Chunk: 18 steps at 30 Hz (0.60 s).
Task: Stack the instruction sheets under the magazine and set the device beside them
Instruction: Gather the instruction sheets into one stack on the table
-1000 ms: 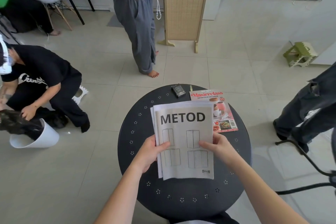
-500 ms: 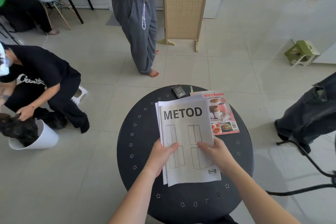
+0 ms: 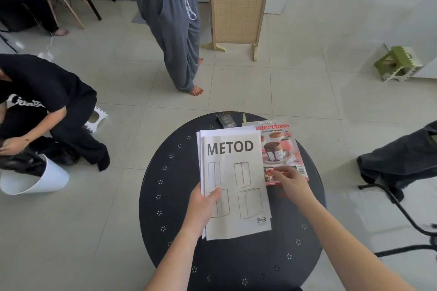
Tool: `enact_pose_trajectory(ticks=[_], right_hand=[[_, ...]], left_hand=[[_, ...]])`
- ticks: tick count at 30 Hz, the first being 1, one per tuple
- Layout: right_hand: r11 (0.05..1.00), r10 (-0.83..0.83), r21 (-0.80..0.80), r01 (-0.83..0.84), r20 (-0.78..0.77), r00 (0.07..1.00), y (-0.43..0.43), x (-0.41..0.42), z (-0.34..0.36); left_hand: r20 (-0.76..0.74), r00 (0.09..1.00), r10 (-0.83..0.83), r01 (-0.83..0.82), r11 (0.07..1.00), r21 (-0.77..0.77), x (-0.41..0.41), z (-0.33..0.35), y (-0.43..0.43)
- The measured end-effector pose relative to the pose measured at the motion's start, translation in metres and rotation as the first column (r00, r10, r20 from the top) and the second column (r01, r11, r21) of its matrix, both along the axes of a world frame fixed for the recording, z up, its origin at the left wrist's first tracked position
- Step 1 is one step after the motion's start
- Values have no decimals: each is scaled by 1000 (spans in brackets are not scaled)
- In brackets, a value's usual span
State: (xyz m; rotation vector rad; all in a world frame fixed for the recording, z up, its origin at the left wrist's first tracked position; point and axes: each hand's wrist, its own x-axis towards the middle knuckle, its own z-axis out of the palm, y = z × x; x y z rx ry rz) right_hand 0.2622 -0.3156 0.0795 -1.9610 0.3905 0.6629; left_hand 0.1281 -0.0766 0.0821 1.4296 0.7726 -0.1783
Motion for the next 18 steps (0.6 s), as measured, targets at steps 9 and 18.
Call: enact_pose_trajectory(ticks=[9, 18], right_hand=[[861, 55, -506, -58, -20, 998, -32, 75, -72], [796, 48, -598, -91, -89, 995, -33, 96, -91]], left_hand=[[-81, 982, 170, -169, 985, 20, 18, -18, 5], [-107, 958, 266, -262, 964, 50, 31, -25, -2]])
